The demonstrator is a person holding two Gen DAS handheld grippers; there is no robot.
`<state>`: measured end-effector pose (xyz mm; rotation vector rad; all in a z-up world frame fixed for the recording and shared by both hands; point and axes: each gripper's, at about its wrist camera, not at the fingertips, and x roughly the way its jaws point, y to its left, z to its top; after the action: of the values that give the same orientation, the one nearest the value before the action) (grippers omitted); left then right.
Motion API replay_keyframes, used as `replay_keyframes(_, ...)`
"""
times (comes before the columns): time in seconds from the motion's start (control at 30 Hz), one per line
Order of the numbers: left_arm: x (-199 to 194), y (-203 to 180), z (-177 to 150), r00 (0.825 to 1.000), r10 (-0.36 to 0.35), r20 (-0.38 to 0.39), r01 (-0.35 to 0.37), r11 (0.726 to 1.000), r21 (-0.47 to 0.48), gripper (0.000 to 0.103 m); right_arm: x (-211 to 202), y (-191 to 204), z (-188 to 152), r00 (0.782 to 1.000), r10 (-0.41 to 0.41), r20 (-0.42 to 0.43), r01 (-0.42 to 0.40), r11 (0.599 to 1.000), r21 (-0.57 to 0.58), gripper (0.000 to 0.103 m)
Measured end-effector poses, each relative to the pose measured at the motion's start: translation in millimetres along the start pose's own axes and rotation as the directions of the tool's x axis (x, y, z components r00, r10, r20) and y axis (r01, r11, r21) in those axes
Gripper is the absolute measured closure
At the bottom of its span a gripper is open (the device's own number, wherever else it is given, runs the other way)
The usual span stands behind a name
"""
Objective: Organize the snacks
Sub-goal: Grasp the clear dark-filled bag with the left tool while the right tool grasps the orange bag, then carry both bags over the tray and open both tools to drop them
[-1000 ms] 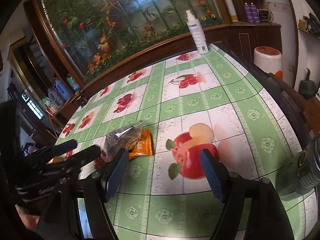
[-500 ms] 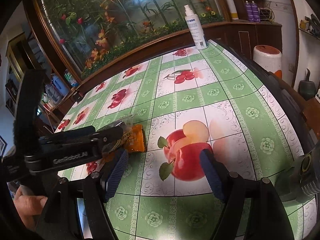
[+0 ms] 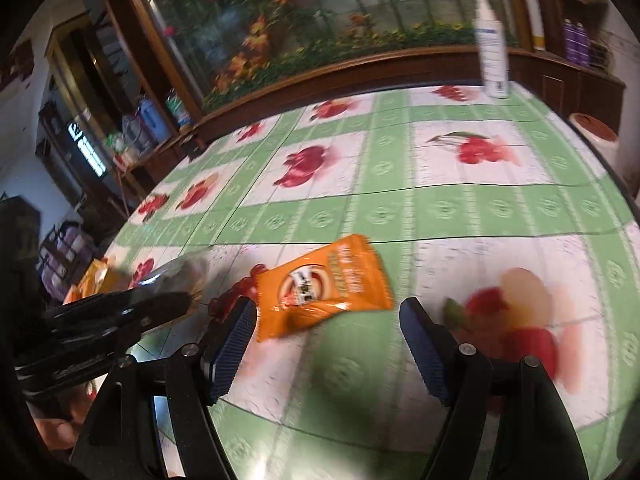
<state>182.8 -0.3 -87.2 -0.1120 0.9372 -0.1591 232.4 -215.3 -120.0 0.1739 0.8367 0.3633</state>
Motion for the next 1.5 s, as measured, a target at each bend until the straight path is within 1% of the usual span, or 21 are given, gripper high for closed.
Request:
replay_keyframes(0.07, -9, 19, -11, 1.000, 0.018, 0.001, -0.018, 0.999, -0.035, 0.060, 12, 14, 3, 1.000, -0.024, -0.015, 0.023, 0.999, -0.049, 0.026)
replay_keyframes(0.13, -17, 33, -19, 1.000, 0.030, 0.005, -0.030, 0.998, -0.056, 0.060, 23, 26, 7, 0.998, -0.056, -0.023, 0.054, 0.994, -0.093, 0.021)
replay_keyframes(0.23, -29, 49, -30, 1.000, 0.028, 0.007, -0.028, 0.996, -0.089, 0.060, 33, 33, 14, 0.995, -0.095, -0.036, 0.090, 0.990, -0.111, 0.021)
replay_keyframes(0.3, -34, 59, -36, 1.000, 0.021, 0.007, -0.020, 0.993, -0.118, 0.060, 36, 33, 19, 0.996, -0.083, -0.041, 0.079, 0.992, -0.099, 0.020)
replay_keyframes(0.33, -36, 63, -37, 1.000, 0.015, 0.006, -0.014, 0.991, -0.131, 0.060, 41, 36, 21, 0.995, -0.072, -0.063, 0.065, 0.992, -0.109, 0.019)
replay_keyframes(0.4, -39, 67, -40, 1.000, 0.011, 0.007, -0.010, 0.990, -0.138, 0.060, 55, 49, 23, 0.990, -0.051, -0.131, 0.027, 0.984, -0.177, 0.021)
replay_keyframes(0.43, -41, 69, -41, 1.000, 0.010, 0.008, -0.008, 0.990, -0.140, 0.060, 58, 56, 22, 0.989, -0.036, -0.143, 0.006, 0.979, -0.204, 0.021)
replay_keyframes(0.47, -43, 70, -42, 1.000, 0.007, 0.009, -0.006, 0.990, -0.143, 0.060, 55, 61, 21, 0.991, -0.047, -0.126, 0.018, 0.976, -0.219, 0.021)
replay_keyframes(0.5, -44, 71, -44, 1.000, 0.007, 0.010, -0.005, 0.989, -0.148, 0.060, 49, 65, 20, 0.992, -0.082, -0.092, 0.060, 0.974, -0.217, 0.021)
replay_keyframes(0.57, -45, 75, -46, 1.000, 0.003, 0.010, -0.001, 0.987, -0.160, 0.060, 35, 64, 15, 0.993, -0.095, -0.064, 0.084, 0.984, -0.160, 0.021)
replay_keyframes(0.63, -46, 76, -48, 1.000, 0.002, 0.012, 0.000, 0.987, -0.160, 0.060, 30, 65, 9, 0.993, -0.093, -0.073, 0.082, 0.987, -0.136, 0.020)
replay_keyframes(0.73, -51, 79, -51, 1.000, -0.015, 0.011, 0.016, 0.986, -0.169, 0.060, 34, 76, -1, 0.988, -0.122, -0.097, 0.100, 0.973, -0.210, 0.019)
replay_keyframes(0.83, -56, 80, -57, 1.000, -0.017, 0.008, 0.018, 0.986, -0.168, 0.060, 40, 80, -7, 0.983, -0.126, -0.131, 0.085, 0.956, -0.280, 0.018)
replay_keyframes(0.9, -57, 80, -61, 1.000, -0.019, 0.007, 0.020, 0.985, -0.171, 0.060, 46, 76, -11, 0.978, -0.132, -0.159, 0.080, 0.952, -0.295, 0.017)
replay_keyframes(1.0, -60, 78, -65, 1.000, -0.012, 0.007, 0.014, 0.986, -0.167, 0.060, 47, 71, -11, 0.981, -0.134, -0.142, 0.086, 0.950, -0.300, 0.016)
replay_keyframes(1.07, -62, 76, -67, 1.000, -0.010, 0.006, 0.011, 0.986, -0.165, 0.060, 47, 70, -10, 0.981, -0.141, -0.134, 0.097, 0.951, -0.294, 0.019)
replay_keyframes(1.1, -63, 75, -68, 1.000, -0.007, 0.005, 0.008, 0.987, -0.162, 0.060, 47, 71, -10, 0.981, -0.149, -0.127, 0.106, 0.950, -0.295, 0.029)
replay_keyframes(1.13, -64, 73, -70, 1.000, -0.006, 0.004, 0.007, 0.987, -0.160, 0.060, 44, 70, -10, 0.983, -0.139, -0.117, 0.101, 0.953, -0.284, 0.046)
replay_keyframes(1.23, -69, 70, -76, 1.000, 0.000, 0.004, 0.000, 0.989, -0.151, 0.060, 36, 68, -11, 0.988, -0.112, -0.106, 0.083, 0.967, -0.241, 0.053)
replay_keyframes(1.33, -76, 67, -81, 1.000, 0.005, 0.009, -0.004, 0.990, -0.143, 0.060, 27, 75, -19, 0.991, -0.097, -0.087, 0.074, 0.967, -0.243, 0.054)
replay_keyframes(1.5, -89, 61, -87, 1.000, 0.014, 0.020, -0.011, 0.992, -0.123, 0.060, 0, 94, -29, 0.999, -0.026, -0.038, 0.017, 0.973, -0.229, 0.055)
